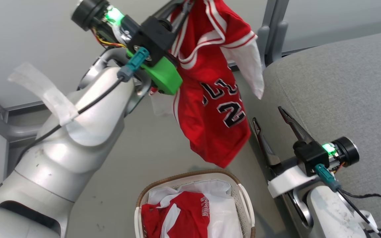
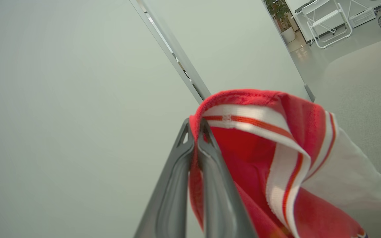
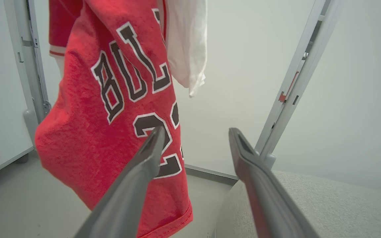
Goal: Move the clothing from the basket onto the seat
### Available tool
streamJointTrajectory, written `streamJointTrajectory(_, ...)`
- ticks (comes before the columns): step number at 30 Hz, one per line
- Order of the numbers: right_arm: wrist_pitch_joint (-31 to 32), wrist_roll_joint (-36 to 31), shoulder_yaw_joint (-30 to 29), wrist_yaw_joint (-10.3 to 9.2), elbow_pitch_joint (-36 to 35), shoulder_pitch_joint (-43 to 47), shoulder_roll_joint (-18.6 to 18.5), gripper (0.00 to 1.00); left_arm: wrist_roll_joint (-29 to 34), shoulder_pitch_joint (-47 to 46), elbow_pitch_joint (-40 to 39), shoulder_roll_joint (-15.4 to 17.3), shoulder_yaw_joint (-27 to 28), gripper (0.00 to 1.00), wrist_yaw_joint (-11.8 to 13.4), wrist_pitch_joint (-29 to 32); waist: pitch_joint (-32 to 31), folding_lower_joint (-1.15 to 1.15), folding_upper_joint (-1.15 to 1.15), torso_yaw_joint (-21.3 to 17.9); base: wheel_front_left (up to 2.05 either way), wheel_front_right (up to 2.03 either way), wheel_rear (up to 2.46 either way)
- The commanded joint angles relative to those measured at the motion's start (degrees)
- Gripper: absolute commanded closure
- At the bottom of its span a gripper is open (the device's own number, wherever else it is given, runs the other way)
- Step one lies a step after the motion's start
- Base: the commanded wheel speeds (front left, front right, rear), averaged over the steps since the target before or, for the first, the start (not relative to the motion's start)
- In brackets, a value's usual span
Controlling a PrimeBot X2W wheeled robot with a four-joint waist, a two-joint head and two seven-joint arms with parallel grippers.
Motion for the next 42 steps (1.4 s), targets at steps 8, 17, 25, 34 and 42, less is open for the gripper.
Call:
streamJointTrajectory(8,-0.2,-3.6,2.2,-0.04,5.0,-5.6,-0.2,0.0,-2.6,-1.6,-4.7,-1.9,-5.2,1.0,-0.1,-0.1,-1.1,0.0,0.0,3.0,0.0,0.0,0.0)
streamJointTrajectory(17,-0.2,-6.4,5.6,-0.05,13.0,-11.3,-0.2,0.0,-3.7,-1.8,-8.6,-2.8,-7.7,1.0,-0.1,0.2,-1.9,0.0,0.0,4.8,0.0,0.0,0.0)
streamJointTrajectory(25,-0.2,-4.2,7.4,-0.05,16.8,-14.6,-0.2,1.0,-5.0,0.7,-8.3,-1.9,-8.0,1.0,0.3,0.6,-2.4,0.0,0.0,5.3,0.0,0.0,0.0)
streamJointTrajectory(34,-0.2,-2.3,8.4,-0.05,15.3,-13.7,-0.2,1.0,-8.6,4.2,-2.5,0.1,-5.7,1.0,1.8,0.6,-2.2,0.0,0.0,5.0,0.0,0.0,0.0)
streamJointTrajectory(42,-0.2,-1.1,7.6,-0.05,13.1,-12.6,-0.2,1.0,-11.1,8.6,3.3,0.6,-3.9,0.0,2.2,-0.4,-1.5,0.0,0.0,4.4,0.0,0.0,0.0)
